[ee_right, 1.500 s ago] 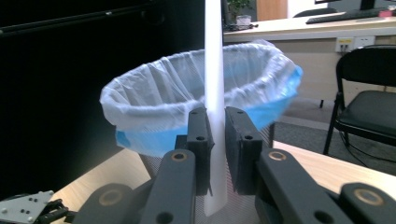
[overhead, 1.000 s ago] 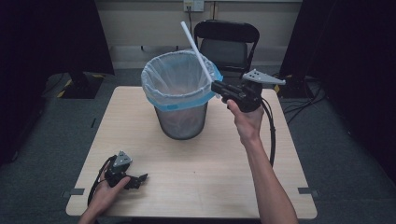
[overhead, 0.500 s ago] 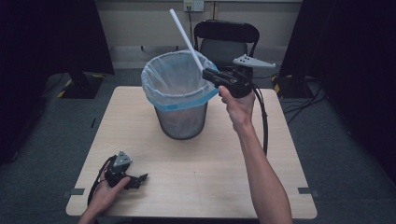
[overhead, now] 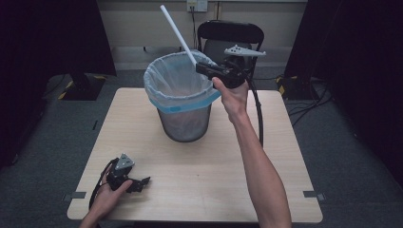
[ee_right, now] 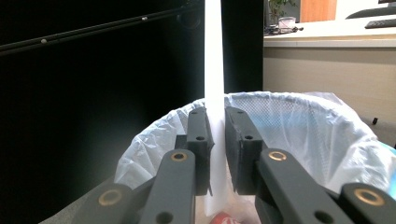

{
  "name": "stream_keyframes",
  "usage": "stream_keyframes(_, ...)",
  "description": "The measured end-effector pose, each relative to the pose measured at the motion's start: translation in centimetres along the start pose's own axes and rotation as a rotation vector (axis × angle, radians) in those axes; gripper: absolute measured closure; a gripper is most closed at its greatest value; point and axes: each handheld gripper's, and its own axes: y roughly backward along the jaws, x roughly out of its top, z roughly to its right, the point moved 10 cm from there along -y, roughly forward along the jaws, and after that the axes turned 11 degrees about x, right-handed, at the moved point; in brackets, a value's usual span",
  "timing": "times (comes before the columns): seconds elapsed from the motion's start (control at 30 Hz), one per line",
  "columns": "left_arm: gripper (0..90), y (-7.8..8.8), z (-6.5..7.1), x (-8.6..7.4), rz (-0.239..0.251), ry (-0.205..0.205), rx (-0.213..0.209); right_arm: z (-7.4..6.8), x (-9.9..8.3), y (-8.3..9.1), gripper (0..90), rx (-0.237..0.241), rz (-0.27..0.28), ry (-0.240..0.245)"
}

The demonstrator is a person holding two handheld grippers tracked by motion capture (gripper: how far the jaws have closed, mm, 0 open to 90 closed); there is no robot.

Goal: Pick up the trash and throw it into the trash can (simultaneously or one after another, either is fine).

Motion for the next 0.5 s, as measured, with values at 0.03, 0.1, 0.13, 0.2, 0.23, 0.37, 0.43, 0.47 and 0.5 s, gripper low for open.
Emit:
stream_keyframes(0.03,2.8,0.0,0.0,0.0,0.0,0.0,0.0,0.0,0.0,-0.3,81.2,0.002,-0.008,0.002)
stream_keyframes(0.1,2.8,0.0,0.0,0.0,0.0,0.0,0.0,-0.2,0.0,-0.8,81.0,0.007,-0.03,0.009)
stream_keyframes(0.13,2.8,0.0,0.0,0.0,0.0,0.0,0.0,-0.2,0.0,-0.8,81.0,0.007,-0.03,0.009)
stream_keyframes(0.2,2.9,0.0,0.0,0.0,0.0,-0.001,0.001,-0.3,-0.4,-1.6,80.9,0.016,-0.067,0.011)
stream_keyframes(0.23,2.9,0.0,0.0,0.0,0.0,0.0,0.0,-0.2,-0.7,-1.8,80.8,0.011,-0.083,0.011)
stream_keyframes(0.37,2.9,0.0,0.0,0.0,0.0,0.0,0.0,0.1,-1.4,-2.2,80.1,0.01,-0.106,0.002)
stream_keyframes(0.43,2.9,0.0,0.0,0.0,0.0,0.0,0.0,0.1,-1.4,-2.3,76.5,0.019,-0.102,-0.01)
stream_keyframes(0.47,2.9,0.0,0.0,0.0,0.0,0.0,0.001,0.2,-1.4,-2.3,71.5,0.014,-0.107,-0.009)
stream_keyframes(0.5,2.9,0.0,0.0,0.0,0.0,0.0,0.0,0.4,-1.4,-2.3,68.0,-0.006,-0.111,-0.011)
